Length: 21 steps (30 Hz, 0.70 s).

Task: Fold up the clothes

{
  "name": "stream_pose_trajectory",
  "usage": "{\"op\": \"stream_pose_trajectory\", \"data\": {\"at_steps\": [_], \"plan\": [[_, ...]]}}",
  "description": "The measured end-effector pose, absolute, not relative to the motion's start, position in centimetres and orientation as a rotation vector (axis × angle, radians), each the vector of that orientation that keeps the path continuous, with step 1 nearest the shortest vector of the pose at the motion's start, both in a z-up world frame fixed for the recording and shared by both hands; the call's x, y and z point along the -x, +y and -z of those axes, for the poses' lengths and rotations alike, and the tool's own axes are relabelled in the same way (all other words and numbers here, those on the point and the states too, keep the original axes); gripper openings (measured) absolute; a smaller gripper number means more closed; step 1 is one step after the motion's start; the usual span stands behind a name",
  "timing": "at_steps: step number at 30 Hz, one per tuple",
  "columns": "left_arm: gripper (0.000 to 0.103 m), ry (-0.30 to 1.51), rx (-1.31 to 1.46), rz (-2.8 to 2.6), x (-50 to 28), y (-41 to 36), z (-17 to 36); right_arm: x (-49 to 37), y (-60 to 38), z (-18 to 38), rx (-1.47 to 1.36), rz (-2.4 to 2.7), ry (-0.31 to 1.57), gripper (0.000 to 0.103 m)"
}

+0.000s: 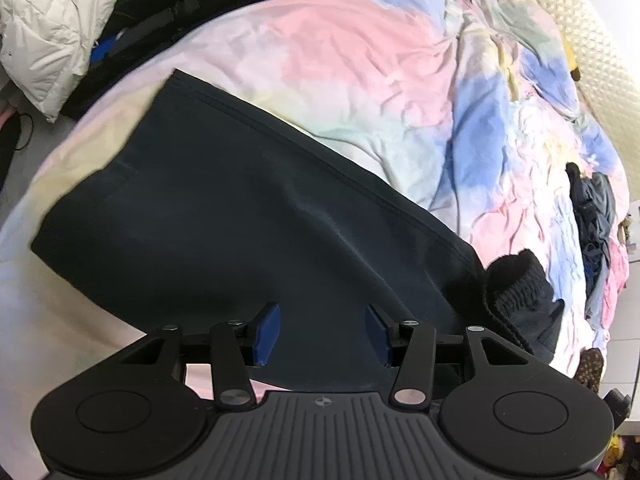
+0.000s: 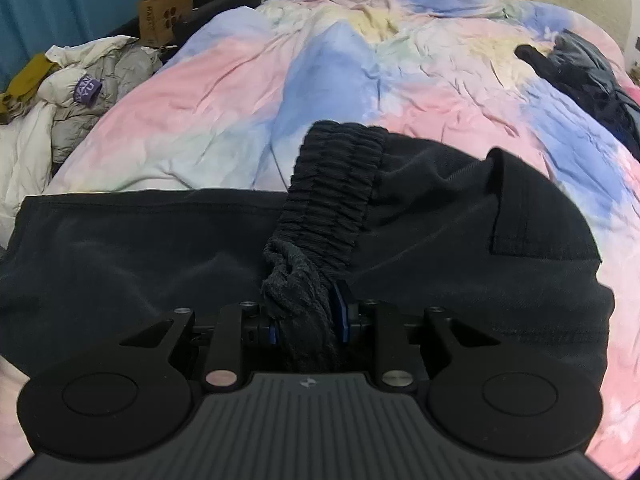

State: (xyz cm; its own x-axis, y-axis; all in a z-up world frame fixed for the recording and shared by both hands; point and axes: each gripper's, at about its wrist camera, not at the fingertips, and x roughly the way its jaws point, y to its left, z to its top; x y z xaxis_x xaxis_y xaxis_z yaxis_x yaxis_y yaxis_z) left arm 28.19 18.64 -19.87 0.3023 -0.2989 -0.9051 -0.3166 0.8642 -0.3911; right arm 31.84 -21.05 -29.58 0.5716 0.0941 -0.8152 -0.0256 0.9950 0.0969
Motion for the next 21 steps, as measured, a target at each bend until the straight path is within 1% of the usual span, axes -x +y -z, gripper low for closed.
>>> {"op": "stream_pose_trajectory", "data": {"at_steps": [4,8,11,15,18,19,21], "plan": [[0.054,1.277,0.592,0.035,-28.6,16.8,20.2,-30.8,-21.9,27.4,-0.121,-0.085,0.912,0.027],[0.056,1.257,0.629,0.093,-28.9,14.7,20.3,-29.5,-22.6,25.8,-0.149,-0.115,0.867,0.027],[0.06,1.245,0.642,0.134,-29.1,13.0,20.6,-29.1,-21.8,26.3,-0.105,-0.165,0.874,0.027],[0.066,1.252,0.641,0.182,-29.8,10.8,21.5,-29.2,-21.2,28.6,-0.072,-0.252,0.929,0.027],[0.073,1.265,0.637,0.22,-30.5,8.9,22.5,-28.6,-21.2,28.8,-0.042,-0.285,0.926,0.034],[0.076,1.272,0.632,0.231,-30.9,8.1,22.9,-28.5,-21.5,28.5,-0.049,-0.293,0.92,0.037],[0.077,1.285,0.624,0.252,-31.5,6.4,23.7,-28.2,-22.5,27.9,-0.088,-0.309,0.925,0.043]]}}
